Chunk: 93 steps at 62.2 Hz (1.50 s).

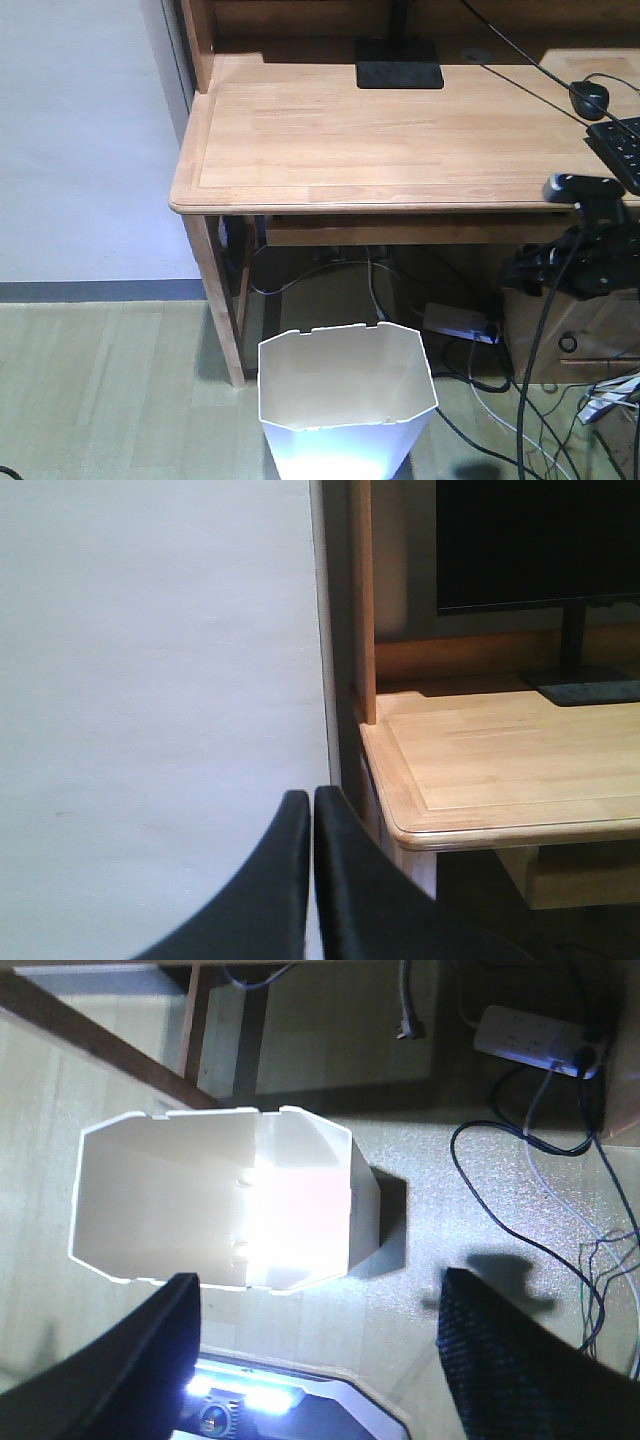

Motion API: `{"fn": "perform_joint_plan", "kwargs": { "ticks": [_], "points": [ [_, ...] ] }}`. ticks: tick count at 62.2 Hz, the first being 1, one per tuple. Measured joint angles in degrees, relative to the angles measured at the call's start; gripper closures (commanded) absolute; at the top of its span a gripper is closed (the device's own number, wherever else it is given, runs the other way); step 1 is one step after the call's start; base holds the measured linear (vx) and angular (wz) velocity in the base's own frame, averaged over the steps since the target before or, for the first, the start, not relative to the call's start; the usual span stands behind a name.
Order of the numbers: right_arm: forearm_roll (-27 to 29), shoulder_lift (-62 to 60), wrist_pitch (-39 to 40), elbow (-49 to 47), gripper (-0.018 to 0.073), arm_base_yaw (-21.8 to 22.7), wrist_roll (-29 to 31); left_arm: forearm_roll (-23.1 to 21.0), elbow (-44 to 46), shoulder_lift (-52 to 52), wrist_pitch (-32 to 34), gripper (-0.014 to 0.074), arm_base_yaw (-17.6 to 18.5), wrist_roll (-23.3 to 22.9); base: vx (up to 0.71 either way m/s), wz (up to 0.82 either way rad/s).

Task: Move trash bin to bedside with robot
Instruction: 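Lower the right gripper onto the rim of the white trash bin, then close the right gripper on the bin rim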

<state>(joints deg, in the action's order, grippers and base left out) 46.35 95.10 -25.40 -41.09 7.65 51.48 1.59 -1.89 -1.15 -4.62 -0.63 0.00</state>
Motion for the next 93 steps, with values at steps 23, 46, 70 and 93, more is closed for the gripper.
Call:
{"fn": "perform_joint_plan", "kwargs": {
  "ticks": [23,46,70,93],
  "points": [
    [22.08,22.29,5.63,-4.13,0.0083,0.00,26.26,0.00,0.00,0.00,0.00,0.0603,0.00,0.00,0.00,0.00],
    [28.40,43.45,7.58,-17.25,0.0097,-1.27,34.72,0.00,0.00,0.00,0.00,0.0603,0.00,0.00,0.00,0.00],
    [27.25,60.66,8.03,-32.68,0.0097,-6.30,32.30,0.00,0.00,0.00,0.00,0.0603,0.00,0.00,0.00,0.00],
    [19.36,69.92,4.80,-43.46,0.0097,-6.30,28.30,0.00,0.00,0.00,0.00,0.0603,0.00,0.00,0.00,0.00]
  ]
}}
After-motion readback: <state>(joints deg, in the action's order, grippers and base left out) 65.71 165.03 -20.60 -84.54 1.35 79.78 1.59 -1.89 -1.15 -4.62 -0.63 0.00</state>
